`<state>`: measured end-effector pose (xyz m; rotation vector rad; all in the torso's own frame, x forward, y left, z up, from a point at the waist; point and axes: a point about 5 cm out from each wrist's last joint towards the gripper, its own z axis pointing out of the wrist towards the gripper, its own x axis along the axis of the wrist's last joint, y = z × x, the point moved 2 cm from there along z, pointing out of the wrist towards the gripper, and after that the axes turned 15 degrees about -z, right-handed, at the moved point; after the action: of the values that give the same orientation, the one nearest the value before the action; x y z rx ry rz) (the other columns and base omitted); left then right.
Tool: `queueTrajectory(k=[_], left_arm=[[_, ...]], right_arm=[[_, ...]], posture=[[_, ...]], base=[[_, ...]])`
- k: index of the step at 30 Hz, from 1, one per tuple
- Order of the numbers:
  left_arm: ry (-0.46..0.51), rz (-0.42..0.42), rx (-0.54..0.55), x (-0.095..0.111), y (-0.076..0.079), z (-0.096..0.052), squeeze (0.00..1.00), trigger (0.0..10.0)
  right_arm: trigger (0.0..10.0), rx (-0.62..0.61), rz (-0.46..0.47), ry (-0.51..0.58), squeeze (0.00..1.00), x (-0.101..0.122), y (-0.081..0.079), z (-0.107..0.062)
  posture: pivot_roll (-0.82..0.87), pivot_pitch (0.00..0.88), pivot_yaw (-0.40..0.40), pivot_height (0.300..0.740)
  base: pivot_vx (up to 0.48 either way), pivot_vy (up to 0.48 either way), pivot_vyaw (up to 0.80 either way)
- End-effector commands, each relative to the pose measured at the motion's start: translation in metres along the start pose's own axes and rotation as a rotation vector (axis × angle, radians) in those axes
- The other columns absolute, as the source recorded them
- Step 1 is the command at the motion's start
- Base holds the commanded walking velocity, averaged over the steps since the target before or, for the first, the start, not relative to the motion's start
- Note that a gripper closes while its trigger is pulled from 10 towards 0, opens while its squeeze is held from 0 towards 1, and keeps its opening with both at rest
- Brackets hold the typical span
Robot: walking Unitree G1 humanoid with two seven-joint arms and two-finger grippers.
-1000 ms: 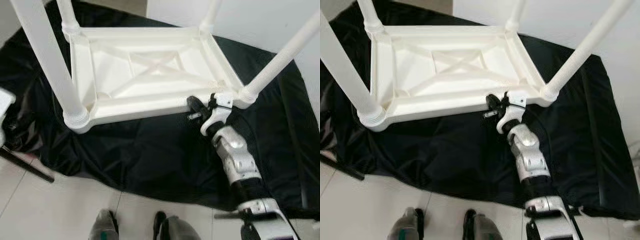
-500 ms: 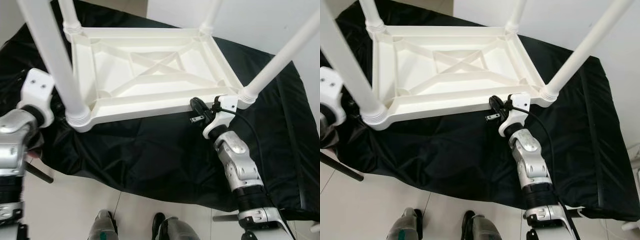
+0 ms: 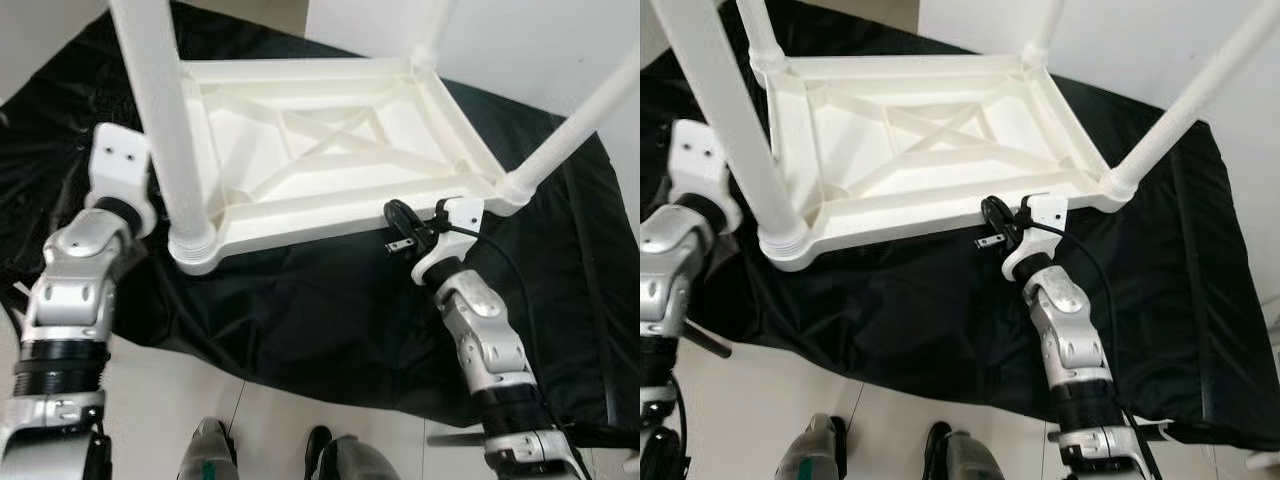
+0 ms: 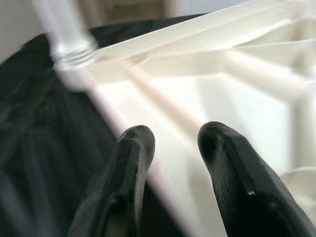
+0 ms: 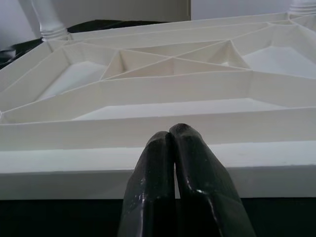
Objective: Building children table
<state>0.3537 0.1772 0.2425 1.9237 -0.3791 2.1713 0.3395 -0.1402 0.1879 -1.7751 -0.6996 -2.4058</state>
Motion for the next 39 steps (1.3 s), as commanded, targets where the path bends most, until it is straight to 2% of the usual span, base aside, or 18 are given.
queueTrajectory(k=[1, 3, 4, 6, 7, 8, 10, 12, 13, 15, 19, 22, 23, 27, 30, 31, 39], left_arm=[[-0.042, -0.027, -0.051, -0.012, 0.014, 0.000, 0.00, 10.0], [-0.045, -0.041, -0.087, -0.016, 0.027, 0.000, 0.00, 10.0], [-0.045, -0.041, -0.087, -0.016, 0.027, 0.000, 0.00, 10.0], [-0.052, -0.084, -0.158, -0.020, 0.048, -0.001, 0.00, 10.0], [-0.052, -0.084, -0.158, -0.020, 0.048, -0.001, 0.00, 10.0], [-0.055, -0.108, -0.219, -0.023, 0.069, -0.002, 0.00, 10.0], [-0.057, -0.114, -0.236, -0.024, 0.074, -0.003, 0.00, 10.0], [-0.068, -0.137, -0.279, -0.027, 0.090, -0.005, 0.00, 10.0], [-0.068, -0.137, -0.279, -0.027, 0.090, -0.005, 0.00, 10.0], [-0.070, -0.147, -0.326, -0.027, 0.107, -0.007, 0.00, 10.0], [-0.069, -0.153, -0.340, -0.027, 0.113, -0.008, 0.00, 10.0], [-0.070, -0.173, -0.371, -0.025, 0.128, -0.010, 0.00, 10.0], [-0.070, -0.188, -0.377, -0.025, 0.132, -0.010, 0.00, 10.0], [-0.075, -0.190, -0.386, -0.025, 0.135, -0.011, 0.00, 10.0], [-0.075, -0.190, -0.386, -0.025, 0.135, -0.011, 0.00, 10.0], [-0.081, -0.190, -0.394, -0.025, 0.136, -0.014, 0.00, 10.0], [-0.101, -0.184, -0.420, -0.026, 0.139, -0.025, 0.00, 10.0]], right_arm=[[10.0, -0.014, -0.001, -0.028, 0.00, -0.006, 0.006, -0.007], [10.0, -0.031, -0.011, -0.044, 0.00, -0.008, 0.009, -0.010], [10.0, -0.031, -0.011, -0.044, 0.00, -0.008, 0.009, -0.010], [10.0, -0.052, -0.018, -0.054, 0.00, -0.010, 0.011, -0.013], [10.0, -0.052, -0.018, -0.054, 0.00, -0.010, 0.011, -0.013], [10.0, -0.049, -0.015, -0.047, 0.00, -0.010, 0.012, -0.016], [10.0, -0.045, -0.015, -0.043, 0.00, -0.010, 0.011, -0.017], [10.0, -0.011, -0.007, -0.022, 0.00, -0.007, 0.010, -0.020], [10.0, -0.011, -0.007, -0.022, 0.00, -0.007, 0.010, -0.020], [10.0, -0.006, -0.007, -0.020, 0.00, -0.006, 0.013, -0.023], [10.0, -0.018, -0.014, -0.026, 0.00, -0.007, 0.016, -0.023], [10.0, -0.194, -0.072, -0.116, 0.00, -0.017, 0.034, -0.021], [10.0, -0.300, -0.095, -0.158, 0.00, -0.022, 0.043, -0.021], [10.0, -0.377, -0.089, -0.167, 0.00, -0.024, 0.047, -0.020], [10.0, -0.377, -0.089, -0.167, 0.00, -0.024, 0.047, -0.020], [10.0, -0.467, -0.078, -0.193, 0.00, -0.028, 0.053, -0.019], [10.0, -0.656, -0.097, -0.270, 0.00, -0.037, 0.071, -0.009]], posture=[[0.12, 0.221, -0.093, 0.740], [0.12, 0.221, -0.089, 0.740], [0.12, 0.221, -0.089, 0.740], [0.12, 0.223, -0.087, 0.740], [0.12, 0.223, -0.087, 0.740], [0.12, 0.225, -0.083, 0.740], [0.12, 0.225, -0.083, 0.740], [0.12, 0.225, -0.078, 0.740], [0.12, 0.225, -0.078, 0.740], [0.12, 0.225, -0.075, 0.740], [0.12, 0.224, -0.075, 0.740], [0.12, 0.220, -0.071, 0.740], [0.12, 0.220, -0.071, 0.740], [0.12, 0.216, -0.069, 0.740], [0.12, 0.216, -0.069, 0.740], [0.12, 0.214, -0.067, 0.740], [0.13, 0.216, -0.070, 0.740]], base=[[0.000, 0.000, 0.00], [0.000, 0.000, 0.00], [0.000, 0.000, 0.00], [0.000, 0.000, 0.00], [0.000, 0.000, 0.00], [0.000, 0.000, 0.00], [0.000, 0.000, 0.00], [0.000, 0.000, 0.00], [0.000, 0.000, 0.00], [0.000, 0.000, 0.00], [0.000, 0.000, 0.00], [0.000, 0.000, 0.00], [0.000, 0.000, 0.00], [0.000, 0.000, 0.00], [0.000, 0.000, 0.00], [0.000, 0.000, 0.00], [0.000, 0.000, 0.00]])
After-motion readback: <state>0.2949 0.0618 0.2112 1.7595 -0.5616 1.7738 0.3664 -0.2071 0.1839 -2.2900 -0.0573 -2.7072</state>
